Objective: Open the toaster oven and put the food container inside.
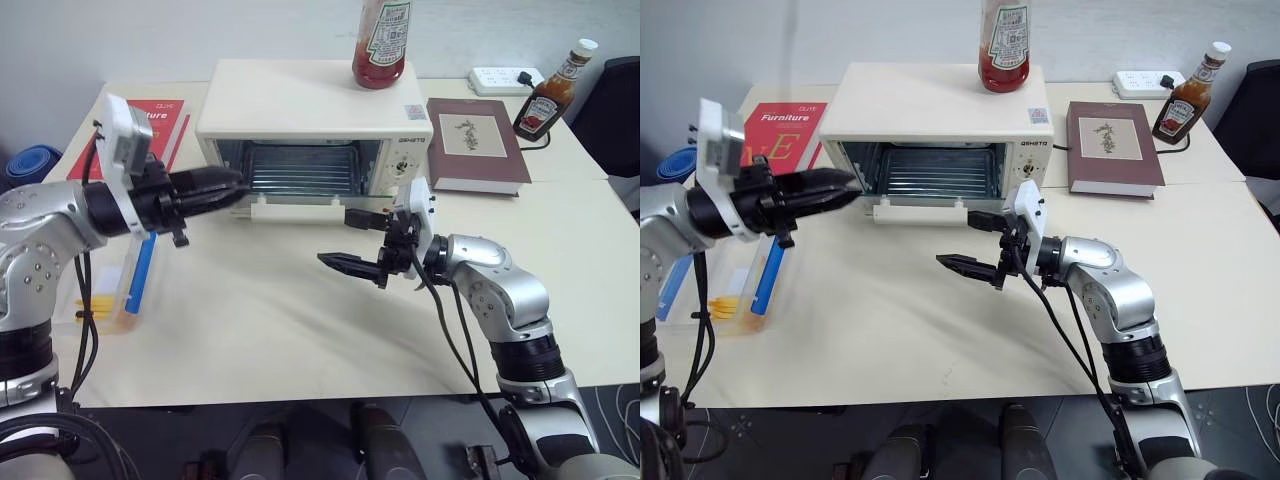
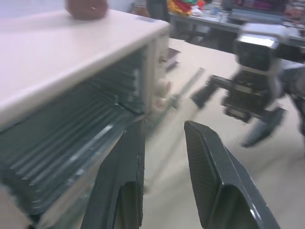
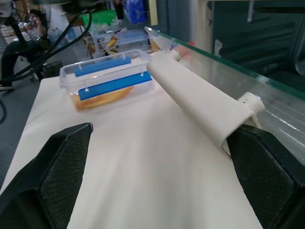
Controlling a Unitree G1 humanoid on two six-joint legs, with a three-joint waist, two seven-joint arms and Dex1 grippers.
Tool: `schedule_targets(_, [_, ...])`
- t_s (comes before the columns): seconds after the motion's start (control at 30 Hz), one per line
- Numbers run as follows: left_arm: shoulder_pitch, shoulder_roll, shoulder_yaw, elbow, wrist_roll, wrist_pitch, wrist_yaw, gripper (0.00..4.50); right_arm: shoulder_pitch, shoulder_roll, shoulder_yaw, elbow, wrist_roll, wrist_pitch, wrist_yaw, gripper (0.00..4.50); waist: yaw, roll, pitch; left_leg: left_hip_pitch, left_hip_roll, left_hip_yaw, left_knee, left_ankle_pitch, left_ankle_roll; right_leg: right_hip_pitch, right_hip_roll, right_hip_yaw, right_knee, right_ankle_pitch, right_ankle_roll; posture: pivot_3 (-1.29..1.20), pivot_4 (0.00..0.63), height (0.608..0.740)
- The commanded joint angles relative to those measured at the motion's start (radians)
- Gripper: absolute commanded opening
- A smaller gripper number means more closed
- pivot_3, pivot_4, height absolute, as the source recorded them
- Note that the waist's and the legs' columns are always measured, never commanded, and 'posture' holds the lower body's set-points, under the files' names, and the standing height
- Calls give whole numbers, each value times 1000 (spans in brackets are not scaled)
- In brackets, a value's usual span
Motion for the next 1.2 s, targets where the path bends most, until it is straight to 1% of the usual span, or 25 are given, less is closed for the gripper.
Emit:
schedule_targets(0.03, [-92,-43,-40,91,106,-84,76,1349,-22,0,1,-26,23,-9,24,4500,1,0,0,0,0,0,0,0,0,0,0,0,0,0,0,0,150,740])
schedule_targets(0.07, [-100,-47,-68,110,142,-114,68,1349,-25,1,3,-25,23,-10,27,4500,1,0,0,0,0,0,0,0,0,0,0,0,0,0,0,0,150,740])
schedule_targets(0.13, [-99,-48,-111,125,190,-163,35,992,-29,2,5,-26,23,-9,32,4500,-5,0,0,0,0,1,0,0,0,0,0,0,0,0,0,0,150,740])
schedule_targets(0.17, [-93,-46,-130,129,208,-191,10,788,-29,2,6,-27,22,-9,33,4500,-6,0,0,0,0,1,0,0,0,0,0,0,0,0,0,0,150,740])
schedule_targets(0.23, [-85,-41,-162,143,240,-231,-31,163,-27,2,7,-30,21,-7,34,4500,-7,0,0,0,0,2,-1,0,0,-1,0,0,0,0,0,0,150,740])
schedule_targets(0.27, [-85,-37,-182,153,263,-255,-50,15,-20,0,7,-36,22,-6,35,4500,-7,0,0,0,0,2,-1,0,0,-1,0,0,0,0,0,0,150,740])
schedule_targets(0.53, [-111,-17,-287,221,404,-377,-167,15,29,-22,-1,-87,17,2,21,4500,-2,0,0,0,0,2,0,0,0,-1,0,0,1,0,0,0,150,740])
schedule_targets(0.63, [-108,-23,-293,215,414,-384,-196,15,85,-70,-42,-138,18,17,-6,4500,1,0,0,0,0,2,0,0,0,-1,0,0,1,0,0,0,150,740])
schedule_targets(0.73, [-100,-29,-300,200,420,-384,-216,15,211,-192,-132,-241,62,55,22,4500,7,0,0,-1,0,1,0,0,0,-1,0,0,1,0,0,0,150,740])
schedule_targets(0.83, [-86,-29,-309,192,433,-391,-238,15,328,-305,-238,-346,158,111,59,4500,14,-1,0,-2,-1,1,1,0,1,-1,0,0,0,0,0,0,150,740])
schedule_targets(0.87, [-82,-29,-311,192,438,-394,-243,15,350,-327,-261,-368,185,125,63,4500,15,-1,0,-2,-1,1,1,0,1,-1,0,0,0,0,0,0,150,740])
schedule_targets(0.93, [-53,-38,-319,176,440,-364,-238,15,396,-380,-352,-404,257,171,57,4500,6,-1,0,-1,0,2,2,0,2,0,0,1,-1,0,0,0,150,740])
schedule_targets(1.07, [43,-43,-338,111,466,-358,-224,15,414,-425,-470,-419,360,228,8,4500,1,-1,0,7,0,1,0,0,3,7,1,1,-4,0,0,0,150,740])
schedule_targets(1.2, [116,-67,-358,64,502,-316,-161,15,398,-438,-514,-419,422,247,-32,4500,5,-1,0,8,0,-2,1,0,3,11,1,0,-6,0,0,0,150,740])
